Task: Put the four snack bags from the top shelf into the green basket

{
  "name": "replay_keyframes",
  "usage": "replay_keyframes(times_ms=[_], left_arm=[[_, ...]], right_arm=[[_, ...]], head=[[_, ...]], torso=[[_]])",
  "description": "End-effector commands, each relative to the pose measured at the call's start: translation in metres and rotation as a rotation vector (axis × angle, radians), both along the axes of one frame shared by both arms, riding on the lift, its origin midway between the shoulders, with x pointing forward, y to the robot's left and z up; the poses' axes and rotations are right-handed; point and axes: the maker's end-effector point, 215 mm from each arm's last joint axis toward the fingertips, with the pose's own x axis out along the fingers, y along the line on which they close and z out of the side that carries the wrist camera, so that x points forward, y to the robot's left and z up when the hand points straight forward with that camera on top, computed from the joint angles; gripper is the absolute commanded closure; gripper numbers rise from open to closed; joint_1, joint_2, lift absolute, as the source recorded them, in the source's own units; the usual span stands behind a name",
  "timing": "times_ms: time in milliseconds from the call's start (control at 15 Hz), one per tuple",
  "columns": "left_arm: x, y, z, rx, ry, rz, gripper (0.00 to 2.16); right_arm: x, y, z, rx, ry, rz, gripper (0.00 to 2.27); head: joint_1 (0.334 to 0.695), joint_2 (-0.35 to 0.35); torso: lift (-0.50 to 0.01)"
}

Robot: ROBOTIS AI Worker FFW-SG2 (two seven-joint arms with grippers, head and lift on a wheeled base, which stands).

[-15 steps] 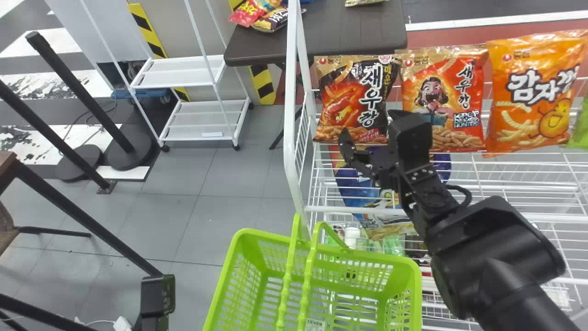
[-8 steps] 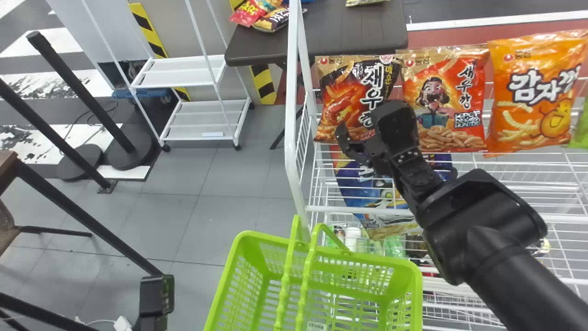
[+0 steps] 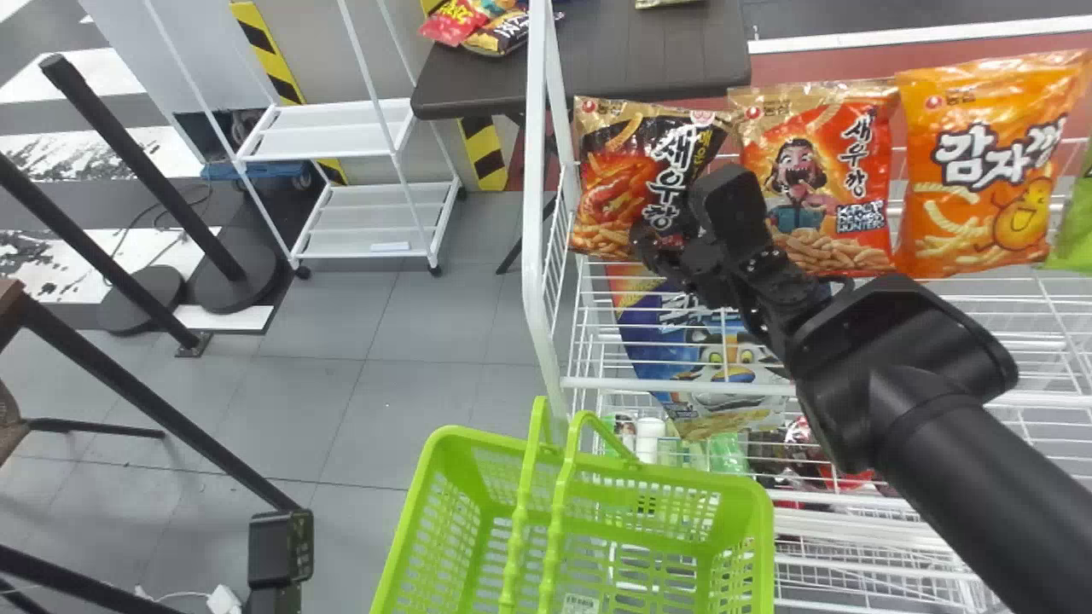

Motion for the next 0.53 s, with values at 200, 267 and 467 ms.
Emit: replay_keyframes(times_ms=[200, 267, 467], left_arm=[[0.0, 0.001, 0.001, -0.004, 0.0, 0.003, 2.14], [0.0, 0.001, 0.001, -0.005, 0.0, 0.003, 2.14], [0.0, 0.002, 0.001, -0.003, 0.0, 0.001, 2.14]], right_arm=[[-0.023, 0.011, -0.005, -0.03, -0.04, -0.001, 2.25], [-0.031, 0.011, 0.0, -0.038, -0.06, -0.019, 2.25], [-0.048, -0.001, 0.01, -0.057, -0.102, -0.074, 2.25]], head=[[0.695, 0.229], [0.695, 0.232], [0.695, 0.244]], torso=[[-0.001], [-0.001], [-0.001]])
